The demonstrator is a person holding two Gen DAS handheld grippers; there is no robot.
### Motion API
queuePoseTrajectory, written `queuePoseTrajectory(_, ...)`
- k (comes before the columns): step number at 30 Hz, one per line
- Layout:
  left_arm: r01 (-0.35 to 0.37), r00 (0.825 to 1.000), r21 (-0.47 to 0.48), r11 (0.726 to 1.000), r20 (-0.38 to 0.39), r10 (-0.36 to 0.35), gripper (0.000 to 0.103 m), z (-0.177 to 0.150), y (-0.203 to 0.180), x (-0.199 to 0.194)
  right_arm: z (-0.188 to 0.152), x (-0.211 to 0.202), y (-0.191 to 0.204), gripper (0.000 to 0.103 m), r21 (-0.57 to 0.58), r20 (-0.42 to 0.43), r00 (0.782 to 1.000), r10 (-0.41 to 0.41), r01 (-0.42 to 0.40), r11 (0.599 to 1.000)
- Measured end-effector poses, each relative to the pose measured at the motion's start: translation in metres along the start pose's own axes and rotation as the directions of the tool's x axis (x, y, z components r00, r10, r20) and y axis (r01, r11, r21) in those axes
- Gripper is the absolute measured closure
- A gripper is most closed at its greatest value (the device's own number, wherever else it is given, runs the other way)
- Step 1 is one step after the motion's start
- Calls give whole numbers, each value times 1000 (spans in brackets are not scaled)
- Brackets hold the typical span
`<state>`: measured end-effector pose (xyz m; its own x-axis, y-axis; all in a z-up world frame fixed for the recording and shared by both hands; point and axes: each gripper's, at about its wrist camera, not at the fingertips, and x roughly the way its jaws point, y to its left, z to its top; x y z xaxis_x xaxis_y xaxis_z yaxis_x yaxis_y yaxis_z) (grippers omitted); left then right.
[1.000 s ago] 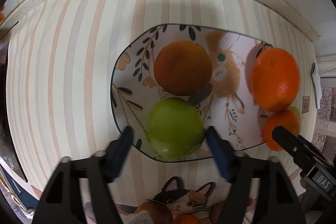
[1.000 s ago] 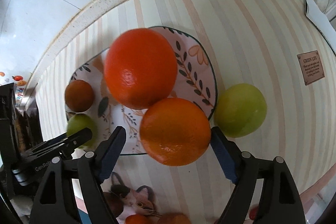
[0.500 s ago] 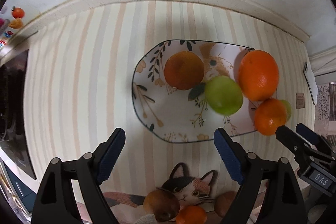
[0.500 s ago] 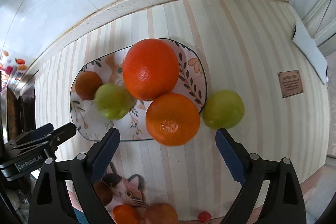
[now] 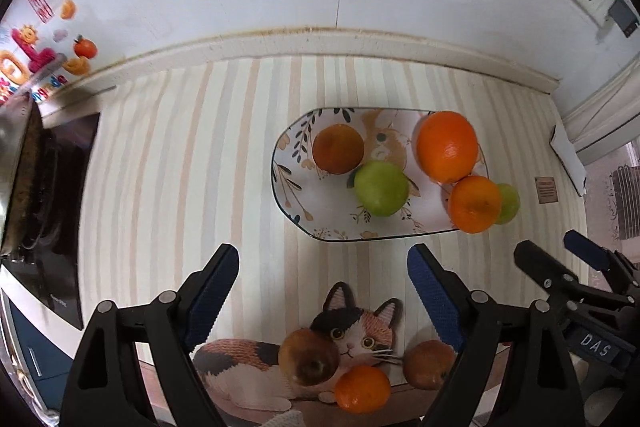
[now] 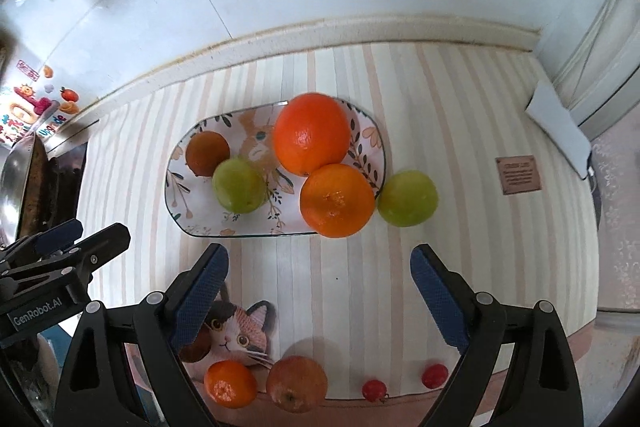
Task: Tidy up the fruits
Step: 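Lift both tools away from the plate toward the cat cushion, then grasp an orange with the left tool while the right tool grasps a red apple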
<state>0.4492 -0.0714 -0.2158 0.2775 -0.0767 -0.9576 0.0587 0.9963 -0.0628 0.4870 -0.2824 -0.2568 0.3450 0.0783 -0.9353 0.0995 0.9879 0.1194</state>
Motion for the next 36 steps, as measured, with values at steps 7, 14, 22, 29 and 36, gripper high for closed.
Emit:
queuePoseTrajectory(7,3,998,2,1000,59,-3,17,-19,-3,-30,-14,-40,-3,8,7,71,997,20,-20,1000)
queuePoseTrajectory(14,1,993,13,1000,118,-3,17,-39,-6,-61,-32,-85,0,8,-2,150,988,42,-42,999)
queuePoseTrajectory(22,-5,997,4,1000,74,5,17,-66,-2,-55,-65,-65,1,8,-5,45,995,94,-94,996)
queuePoseTrajectory(29,-47,990,-15,999,-136,44,17,-107,7,15,-109,38,-10,9,117,-225,954,199,-177,977)
queuePoseTrajectory(36,-19,962,-38,999,-272,8,17,-135,4,58,-138,98,-9,33,158,-351,910,220,-174,972)
